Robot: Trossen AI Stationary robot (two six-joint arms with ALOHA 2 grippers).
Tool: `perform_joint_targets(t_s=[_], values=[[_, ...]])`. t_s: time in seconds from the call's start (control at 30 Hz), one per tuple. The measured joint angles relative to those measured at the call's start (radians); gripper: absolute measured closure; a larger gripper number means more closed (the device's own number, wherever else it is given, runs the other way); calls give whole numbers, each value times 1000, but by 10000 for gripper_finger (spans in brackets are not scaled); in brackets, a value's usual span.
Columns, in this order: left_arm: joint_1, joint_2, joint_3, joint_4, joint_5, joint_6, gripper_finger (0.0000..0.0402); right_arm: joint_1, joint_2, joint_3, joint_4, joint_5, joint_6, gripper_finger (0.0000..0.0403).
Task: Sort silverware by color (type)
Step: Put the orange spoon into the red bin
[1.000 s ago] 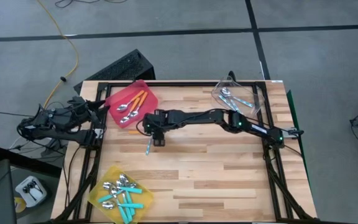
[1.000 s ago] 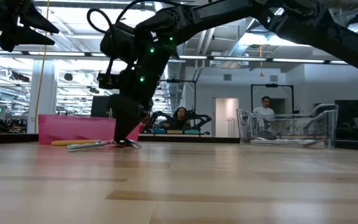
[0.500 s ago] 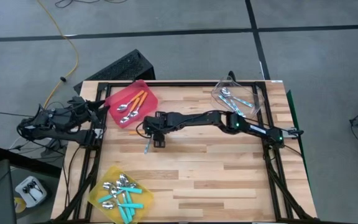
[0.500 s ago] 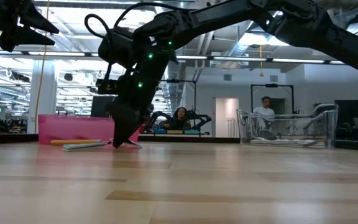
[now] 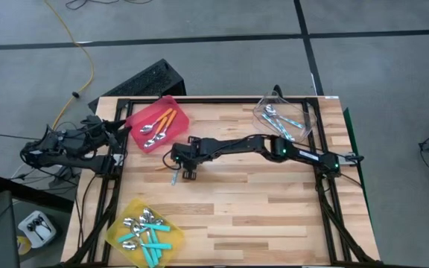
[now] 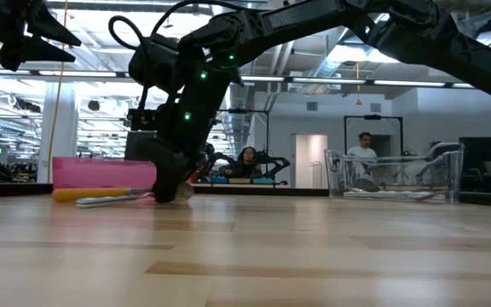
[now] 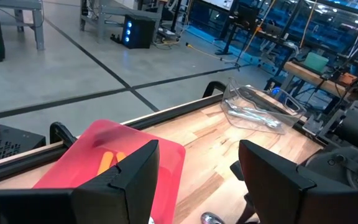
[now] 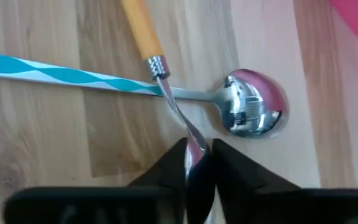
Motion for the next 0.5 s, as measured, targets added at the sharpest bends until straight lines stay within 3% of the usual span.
perform_joint_targets(t_s=[0.17, 0.5], values=[[0, 0, 0, 0, 0, 0, 196, 2, -5, -1, -4, -1, 26, 364], [0, 0, 0, 0, 0, 0, 196, 15, -2, 32, -37, 6, 35, 361]])
